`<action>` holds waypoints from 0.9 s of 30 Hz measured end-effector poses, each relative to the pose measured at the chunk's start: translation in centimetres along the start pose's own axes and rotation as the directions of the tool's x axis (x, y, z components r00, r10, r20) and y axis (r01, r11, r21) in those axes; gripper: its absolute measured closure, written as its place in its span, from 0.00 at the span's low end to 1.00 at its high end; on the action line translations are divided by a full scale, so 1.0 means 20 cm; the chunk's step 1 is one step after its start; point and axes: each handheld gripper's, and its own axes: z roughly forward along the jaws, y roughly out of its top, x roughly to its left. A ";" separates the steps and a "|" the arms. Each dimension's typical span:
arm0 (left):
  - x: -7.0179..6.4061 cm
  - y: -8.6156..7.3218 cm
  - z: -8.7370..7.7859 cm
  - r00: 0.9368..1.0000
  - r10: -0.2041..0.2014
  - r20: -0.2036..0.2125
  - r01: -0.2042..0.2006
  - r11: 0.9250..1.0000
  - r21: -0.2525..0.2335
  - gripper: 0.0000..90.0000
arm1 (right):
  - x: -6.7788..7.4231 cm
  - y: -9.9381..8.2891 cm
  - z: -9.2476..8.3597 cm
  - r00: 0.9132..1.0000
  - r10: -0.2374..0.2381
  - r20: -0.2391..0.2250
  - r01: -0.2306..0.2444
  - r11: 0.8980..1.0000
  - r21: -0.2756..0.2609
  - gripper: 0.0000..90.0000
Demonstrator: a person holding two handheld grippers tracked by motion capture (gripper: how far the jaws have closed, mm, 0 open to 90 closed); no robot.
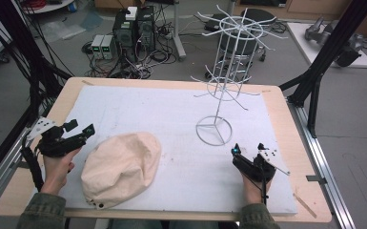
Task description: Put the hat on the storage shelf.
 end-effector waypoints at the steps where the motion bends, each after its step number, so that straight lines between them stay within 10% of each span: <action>1: 0.00 0.01 0.01 1.000 0.004 0.002 -0.004 1.000 0.012 0.27 | 0.00 0.00 0.00 1.000 -0.001 -0.001 0.001 1.000 0.000 0.12; 11: -0.03 0.02 0.08 0.999 0.035 0.021 -0.037 0.996 0.084 0.27 | 0.02 0.00 0.00 1.000 -0.027 -0.014 0.027 1.000 0.003 0.12; 27: -0.03 -0.03 0.18 0.990 0.097 0.105 -0.118 0.968 0.221 0.27 | 0.03 0.00 0.00 0.999 -0.032 -0.017 0.032 0.999 0.008 0.12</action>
